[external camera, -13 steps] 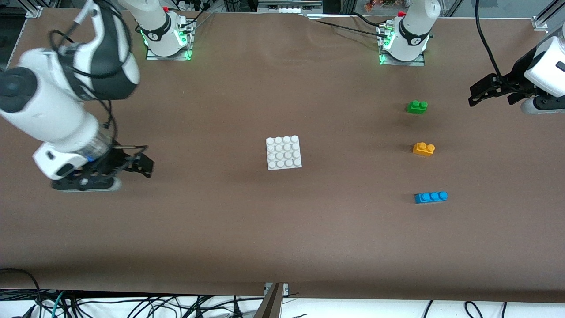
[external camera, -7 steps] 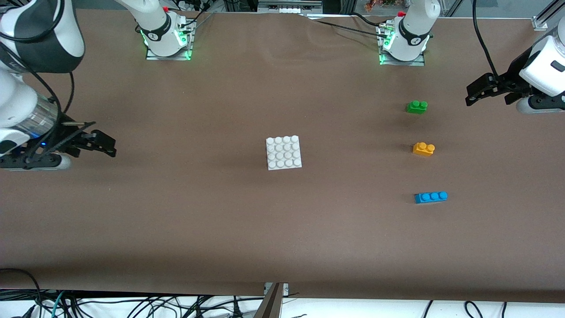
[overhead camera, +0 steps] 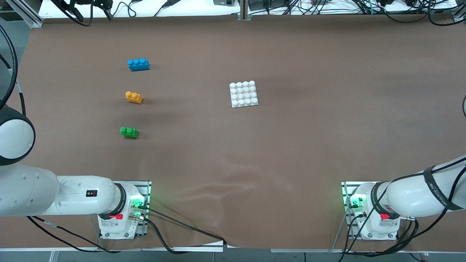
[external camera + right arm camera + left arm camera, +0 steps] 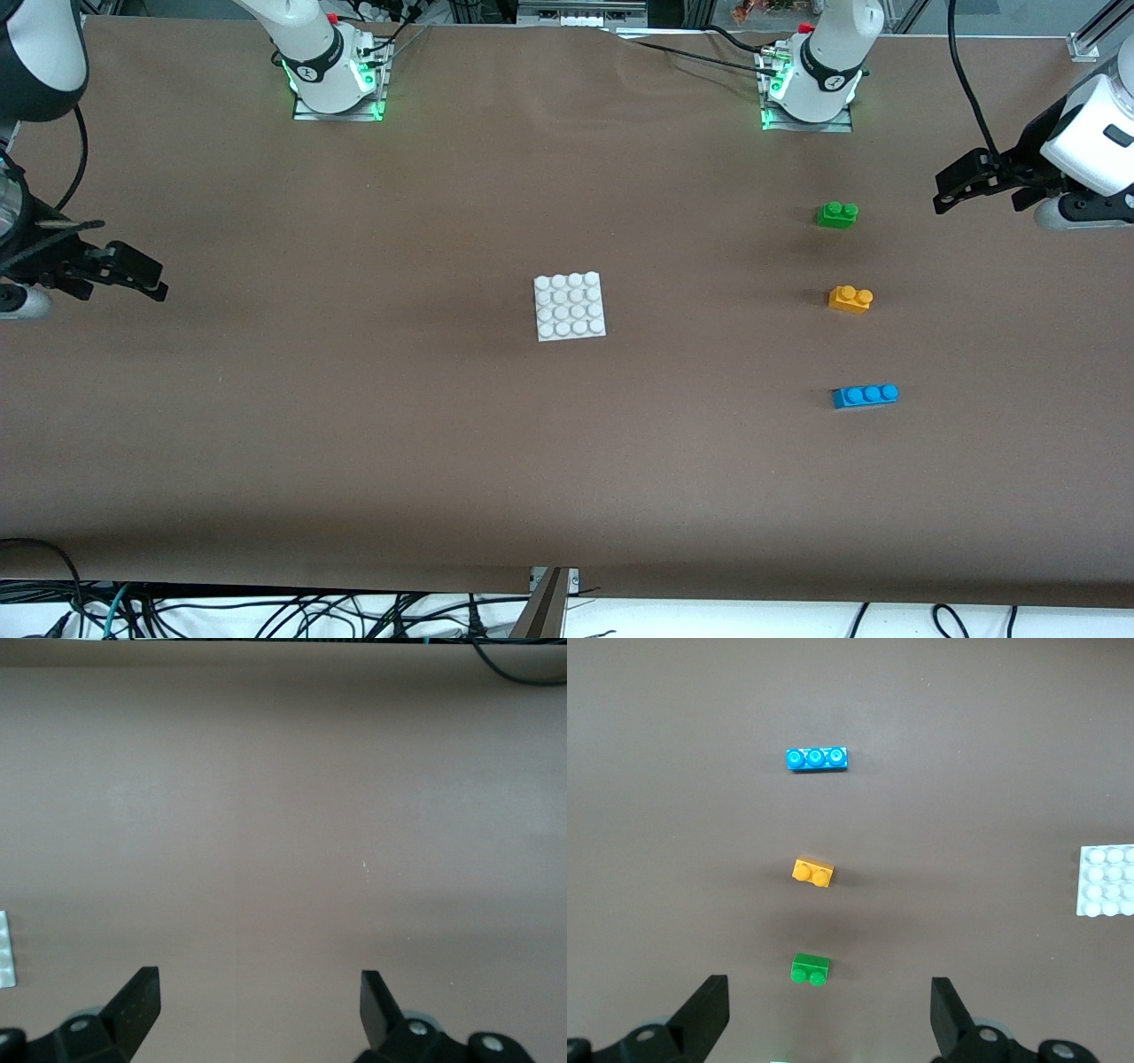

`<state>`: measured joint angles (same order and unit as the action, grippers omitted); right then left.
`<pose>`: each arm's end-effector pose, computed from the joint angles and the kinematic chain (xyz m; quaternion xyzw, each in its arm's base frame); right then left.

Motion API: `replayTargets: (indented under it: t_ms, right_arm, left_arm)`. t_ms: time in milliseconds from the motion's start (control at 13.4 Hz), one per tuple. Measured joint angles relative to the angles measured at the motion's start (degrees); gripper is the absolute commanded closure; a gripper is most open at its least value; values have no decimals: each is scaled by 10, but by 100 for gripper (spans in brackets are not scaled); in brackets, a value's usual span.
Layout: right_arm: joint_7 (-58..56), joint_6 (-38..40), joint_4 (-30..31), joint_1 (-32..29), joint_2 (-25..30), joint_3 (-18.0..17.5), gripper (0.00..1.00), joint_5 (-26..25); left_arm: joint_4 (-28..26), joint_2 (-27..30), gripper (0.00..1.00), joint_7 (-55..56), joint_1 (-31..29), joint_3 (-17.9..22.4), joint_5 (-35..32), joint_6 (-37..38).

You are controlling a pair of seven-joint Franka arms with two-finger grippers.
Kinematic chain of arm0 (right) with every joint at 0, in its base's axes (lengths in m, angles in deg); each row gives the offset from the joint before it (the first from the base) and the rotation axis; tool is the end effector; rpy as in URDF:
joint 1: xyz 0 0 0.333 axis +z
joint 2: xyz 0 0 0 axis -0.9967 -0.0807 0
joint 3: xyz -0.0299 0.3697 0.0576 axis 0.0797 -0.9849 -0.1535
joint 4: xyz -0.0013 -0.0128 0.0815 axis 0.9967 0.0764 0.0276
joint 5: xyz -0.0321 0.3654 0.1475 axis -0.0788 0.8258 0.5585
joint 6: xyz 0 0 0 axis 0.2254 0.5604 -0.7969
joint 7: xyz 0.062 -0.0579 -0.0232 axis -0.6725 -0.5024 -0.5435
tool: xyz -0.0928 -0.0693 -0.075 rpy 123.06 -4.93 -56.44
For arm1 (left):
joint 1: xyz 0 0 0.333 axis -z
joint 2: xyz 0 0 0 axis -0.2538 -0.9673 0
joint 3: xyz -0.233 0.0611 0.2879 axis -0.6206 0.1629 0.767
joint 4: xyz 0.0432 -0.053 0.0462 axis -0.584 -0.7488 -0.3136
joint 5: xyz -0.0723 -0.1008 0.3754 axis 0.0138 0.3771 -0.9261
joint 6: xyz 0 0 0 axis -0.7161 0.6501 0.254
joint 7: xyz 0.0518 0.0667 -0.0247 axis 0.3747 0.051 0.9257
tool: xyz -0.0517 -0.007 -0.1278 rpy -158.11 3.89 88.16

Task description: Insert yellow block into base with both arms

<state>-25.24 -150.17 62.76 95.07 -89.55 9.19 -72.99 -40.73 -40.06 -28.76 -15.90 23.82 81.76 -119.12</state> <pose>0.6301 0.0024 0.6049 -0.9987 0.0024 -0.0504 0.0096 0.5458 -0.0411 0.6480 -0.9986 -0.0388 0.0371 0.0016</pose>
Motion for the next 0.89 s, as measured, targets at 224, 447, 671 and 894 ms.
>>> replayTargets:
  t_ms: [224, 447, 671, 894]
  right_arm:
    - [0, -1, 15, -5, 11, -2, 0, -1]
    - [0, -1, 17, -15, 11, -5, 0, -6]
    - [-8, 0, 17, -28, 12, -6, 0, -11]
    - [-17, 5, 16, -35, 12, -6, 0, -13]
  left_arm:
    - [-7, -25, 0, 0, 0, 0, -6, -13]
    - [-17, -64, 0, 0, 1, 0, -8, -44]
    - [-49, -74, 0, -10, -1, 2, -8, -92]
    - [-108, -77, 0, -29, -2, 14, -1, -153]
